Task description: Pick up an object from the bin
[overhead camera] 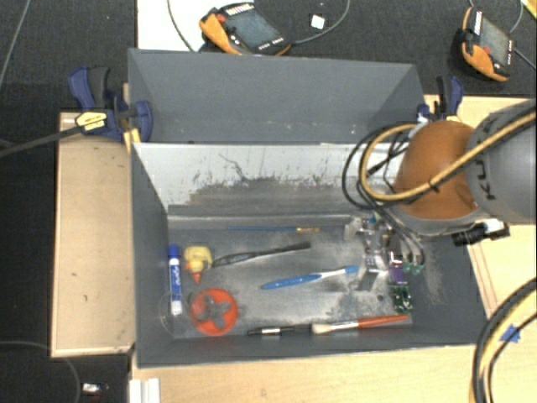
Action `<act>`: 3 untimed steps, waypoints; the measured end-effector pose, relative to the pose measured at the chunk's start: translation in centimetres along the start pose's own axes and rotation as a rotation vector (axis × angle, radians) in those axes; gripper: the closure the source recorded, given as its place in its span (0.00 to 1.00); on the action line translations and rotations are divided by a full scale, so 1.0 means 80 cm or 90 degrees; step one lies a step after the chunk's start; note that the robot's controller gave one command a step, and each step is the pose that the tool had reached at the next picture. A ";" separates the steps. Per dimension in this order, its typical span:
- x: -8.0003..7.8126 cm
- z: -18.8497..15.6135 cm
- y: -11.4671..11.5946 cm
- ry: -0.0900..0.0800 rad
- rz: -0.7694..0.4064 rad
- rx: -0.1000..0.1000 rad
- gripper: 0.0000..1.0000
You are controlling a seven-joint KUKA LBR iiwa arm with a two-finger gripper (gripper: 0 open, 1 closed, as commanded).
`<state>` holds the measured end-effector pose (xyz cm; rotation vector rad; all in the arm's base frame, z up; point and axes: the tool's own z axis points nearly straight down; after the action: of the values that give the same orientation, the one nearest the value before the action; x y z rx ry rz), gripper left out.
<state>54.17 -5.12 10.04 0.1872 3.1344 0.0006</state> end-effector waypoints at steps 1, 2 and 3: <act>-0.008 0.037 -0.010 -0.006 -0.003 0.000 0.00; 0.017 0.037 0.019 -0.005 -0.022 -0.001 1.00; 0.017 0.037 0.019 -0.005 -0.023 -0.001 1.00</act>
Offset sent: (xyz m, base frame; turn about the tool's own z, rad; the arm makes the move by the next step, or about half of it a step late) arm -0.0121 0.0166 -0.0304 -0.0320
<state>53.02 -3.43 7.09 0.1308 3.1298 0.0017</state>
